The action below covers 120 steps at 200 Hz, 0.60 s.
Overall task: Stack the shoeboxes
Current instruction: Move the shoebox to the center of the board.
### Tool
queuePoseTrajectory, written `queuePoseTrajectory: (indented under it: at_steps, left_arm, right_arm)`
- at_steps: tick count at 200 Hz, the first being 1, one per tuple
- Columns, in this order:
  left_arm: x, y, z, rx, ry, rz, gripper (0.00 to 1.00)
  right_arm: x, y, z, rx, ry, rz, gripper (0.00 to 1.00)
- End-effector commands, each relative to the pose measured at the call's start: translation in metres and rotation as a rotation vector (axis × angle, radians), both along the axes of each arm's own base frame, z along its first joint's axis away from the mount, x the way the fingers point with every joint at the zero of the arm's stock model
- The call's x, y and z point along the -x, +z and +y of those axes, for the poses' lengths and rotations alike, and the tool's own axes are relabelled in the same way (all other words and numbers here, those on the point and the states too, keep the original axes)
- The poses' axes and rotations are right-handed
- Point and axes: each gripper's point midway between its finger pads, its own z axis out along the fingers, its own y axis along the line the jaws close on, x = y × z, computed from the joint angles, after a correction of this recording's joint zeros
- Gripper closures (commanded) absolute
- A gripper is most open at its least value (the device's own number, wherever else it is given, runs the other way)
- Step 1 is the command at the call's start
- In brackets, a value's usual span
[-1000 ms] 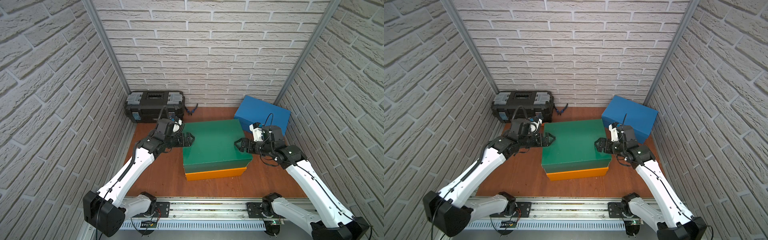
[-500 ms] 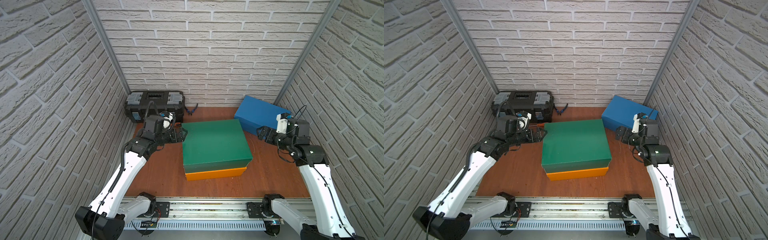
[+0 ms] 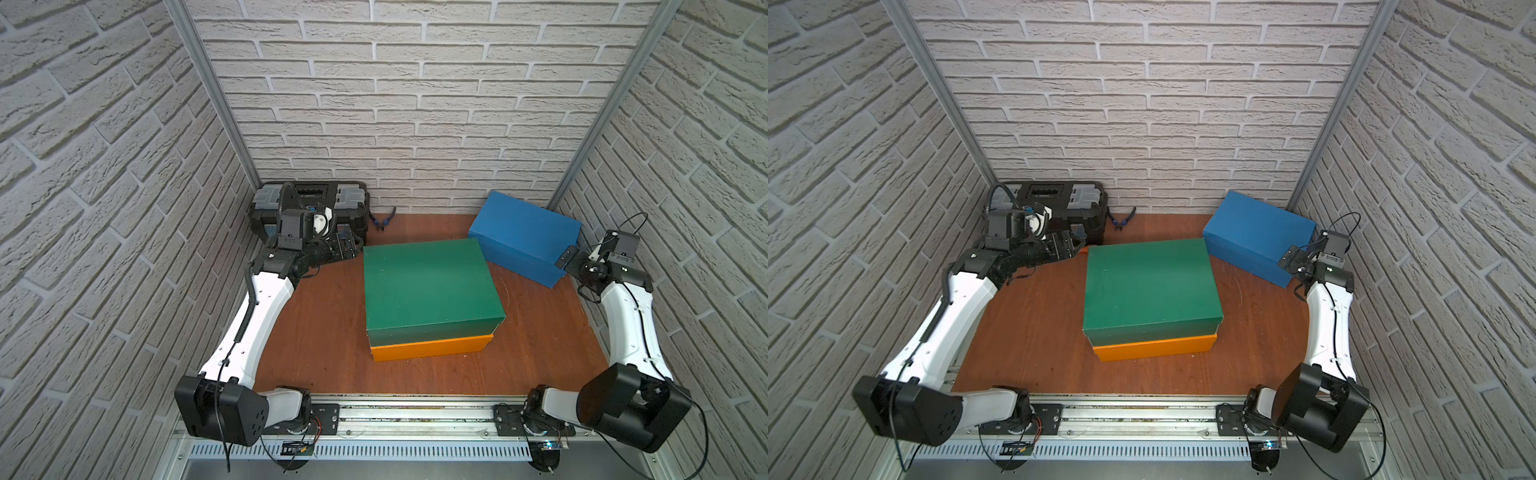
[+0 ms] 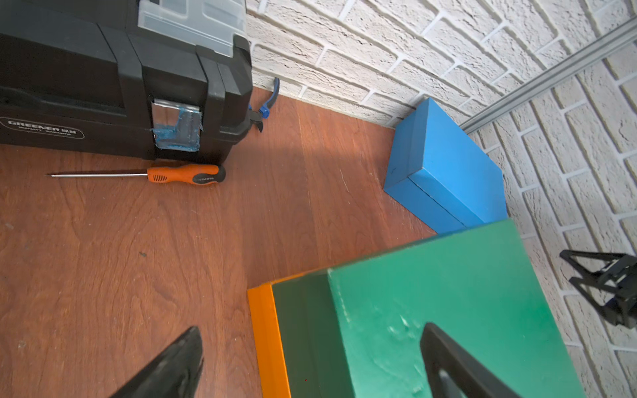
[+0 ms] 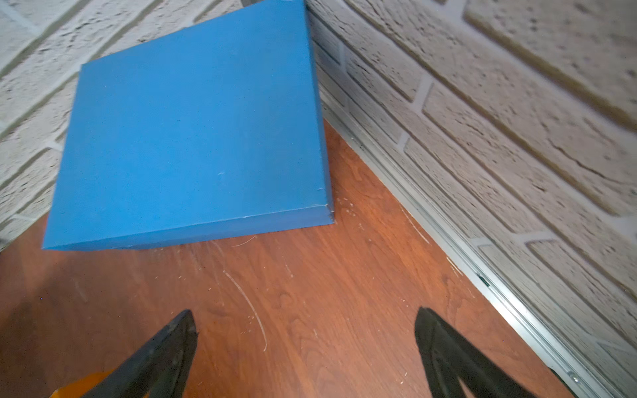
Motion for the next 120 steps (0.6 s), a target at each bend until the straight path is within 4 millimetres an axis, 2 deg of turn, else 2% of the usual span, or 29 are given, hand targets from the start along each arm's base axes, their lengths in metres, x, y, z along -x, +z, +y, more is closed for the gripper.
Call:
queuePoseTrajectory:
  at_steps: [1,31,67,120]
  left_arm:
    - [-0.015,0.017,-0.004,0.018,-0.035,-0.058,0.02]
    - [-0.030,0.010,-0.006,0.026,-0.024,-0.032,0.02]
    - [-0.039,0.005,-0.008,0.038,-0.013,-0.012,0.02]
    - [-0.042,0.000,-0.013,0.012,0.008,-0.002,0.02]
  right_arm:
    - [-0.014,-0.005,-0.015,0.042,-0.005,-0.036,0.00]
    - [-0.030,-0.022,-0.023,0.019,0.004,-0.043,0.00]
    - [-0.050,-0.040,-0.038,0.000,-0.013,-0.052,0.00]
    - [-0.097,-0.068,-0.031,-0.117,0.110,-0.113,0.02]
